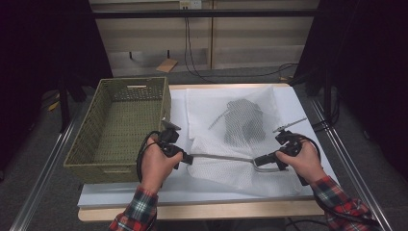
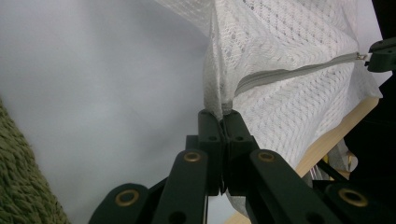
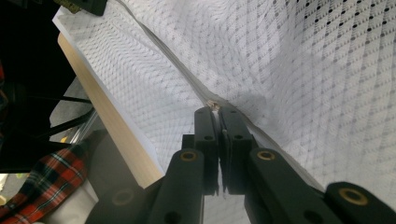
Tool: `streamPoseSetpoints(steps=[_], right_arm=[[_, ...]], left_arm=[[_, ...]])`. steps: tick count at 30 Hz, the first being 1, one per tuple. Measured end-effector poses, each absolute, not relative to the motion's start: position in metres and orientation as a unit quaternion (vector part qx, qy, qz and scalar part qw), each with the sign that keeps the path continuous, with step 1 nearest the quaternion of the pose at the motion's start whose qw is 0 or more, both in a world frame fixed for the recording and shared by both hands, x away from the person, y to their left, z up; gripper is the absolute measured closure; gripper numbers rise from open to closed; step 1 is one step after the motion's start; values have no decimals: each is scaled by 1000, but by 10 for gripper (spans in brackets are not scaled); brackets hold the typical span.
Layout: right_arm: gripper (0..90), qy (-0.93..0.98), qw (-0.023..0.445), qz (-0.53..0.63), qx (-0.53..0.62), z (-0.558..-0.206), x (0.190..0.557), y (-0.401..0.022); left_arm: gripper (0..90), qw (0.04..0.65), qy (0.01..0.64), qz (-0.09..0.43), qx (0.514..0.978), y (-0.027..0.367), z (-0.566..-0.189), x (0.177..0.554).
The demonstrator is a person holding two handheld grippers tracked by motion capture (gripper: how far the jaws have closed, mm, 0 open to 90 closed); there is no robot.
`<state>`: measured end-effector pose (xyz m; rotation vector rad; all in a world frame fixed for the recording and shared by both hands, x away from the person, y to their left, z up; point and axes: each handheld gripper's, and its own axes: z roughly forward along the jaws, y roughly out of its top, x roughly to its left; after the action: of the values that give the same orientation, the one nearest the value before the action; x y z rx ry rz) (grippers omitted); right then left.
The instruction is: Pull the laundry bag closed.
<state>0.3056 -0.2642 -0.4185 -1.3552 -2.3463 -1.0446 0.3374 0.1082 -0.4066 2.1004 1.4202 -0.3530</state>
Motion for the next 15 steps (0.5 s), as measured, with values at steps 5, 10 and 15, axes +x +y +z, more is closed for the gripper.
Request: streamPoseSetpoints(steps=[5,10,15], right_arm=[[874,-791,123,-370,-471,-417,303,-269],[873,-795,110,-362,-475,-417,301,-269],[873,-789,112,-368,-479,-417,299,-275]], left_arm=[[883,286,531,-140,785,108,-407,338],[883,280,523,-135,794,109,-408,339],[883,283,529,-142,788,107,-408,339]])
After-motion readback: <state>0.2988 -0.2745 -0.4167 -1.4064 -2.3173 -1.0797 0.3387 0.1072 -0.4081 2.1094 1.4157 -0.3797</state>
